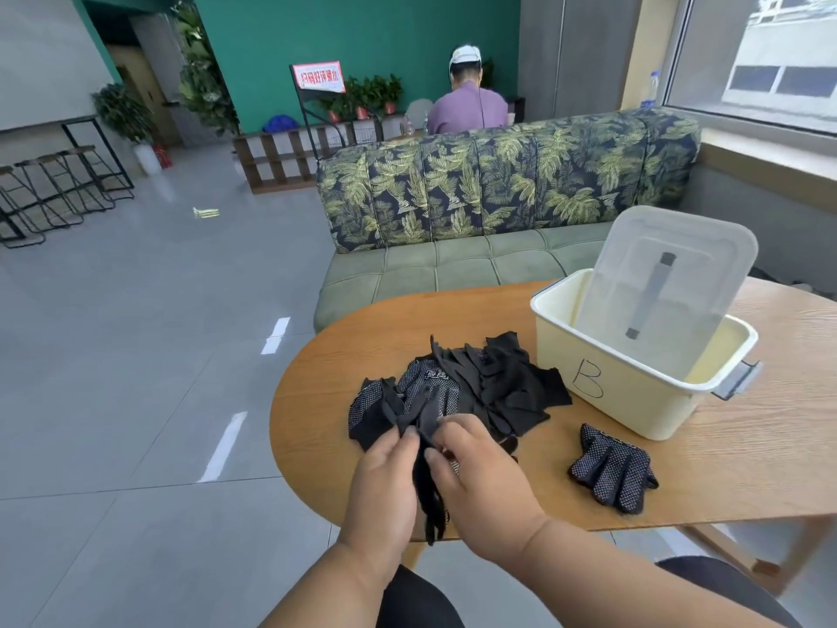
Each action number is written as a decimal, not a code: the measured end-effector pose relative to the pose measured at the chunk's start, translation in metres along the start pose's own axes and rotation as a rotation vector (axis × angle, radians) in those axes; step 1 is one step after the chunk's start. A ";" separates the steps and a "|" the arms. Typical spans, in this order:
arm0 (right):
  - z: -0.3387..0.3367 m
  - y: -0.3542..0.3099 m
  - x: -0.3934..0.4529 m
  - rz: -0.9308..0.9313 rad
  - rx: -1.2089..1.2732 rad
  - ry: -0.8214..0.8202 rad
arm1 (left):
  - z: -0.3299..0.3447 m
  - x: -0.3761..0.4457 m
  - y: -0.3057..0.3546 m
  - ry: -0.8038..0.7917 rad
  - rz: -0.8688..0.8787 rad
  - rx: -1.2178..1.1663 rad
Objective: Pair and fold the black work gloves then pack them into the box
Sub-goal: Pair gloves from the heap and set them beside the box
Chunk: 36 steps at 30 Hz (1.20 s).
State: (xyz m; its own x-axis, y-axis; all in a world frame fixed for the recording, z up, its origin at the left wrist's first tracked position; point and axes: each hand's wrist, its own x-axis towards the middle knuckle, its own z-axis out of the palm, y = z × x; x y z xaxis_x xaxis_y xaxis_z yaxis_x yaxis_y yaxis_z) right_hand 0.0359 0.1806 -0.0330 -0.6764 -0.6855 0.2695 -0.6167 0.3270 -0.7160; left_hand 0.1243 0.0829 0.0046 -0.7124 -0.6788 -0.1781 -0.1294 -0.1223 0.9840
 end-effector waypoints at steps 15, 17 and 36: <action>-0.034 -0.016 0.005 0.167 0.265 0.050 | -0.013 -0.013 0.005 -0.137 -0.040 -0.133; -0.039 -0.019 0.005 0.180 0.359 0.001 | -0.016 -0.009 0.004 -0.155 -0.047 -0.168; -0.033 -0.035 -0.007 0.365 0.750 0.074 | -0.013 -0.023 0.001 -0.040 0.404 0.185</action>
State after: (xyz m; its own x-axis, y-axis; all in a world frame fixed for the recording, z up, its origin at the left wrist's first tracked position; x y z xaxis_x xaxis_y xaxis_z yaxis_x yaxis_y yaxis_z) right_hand 0.0487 0.1954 0.0110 -0.8221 -0.5680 -0.0393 0.0598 -0.0175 -0.9981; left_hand 0.1497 0.0886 0.0096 -0.7569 -0.6165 0.2168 0.0460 0.2807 0.9587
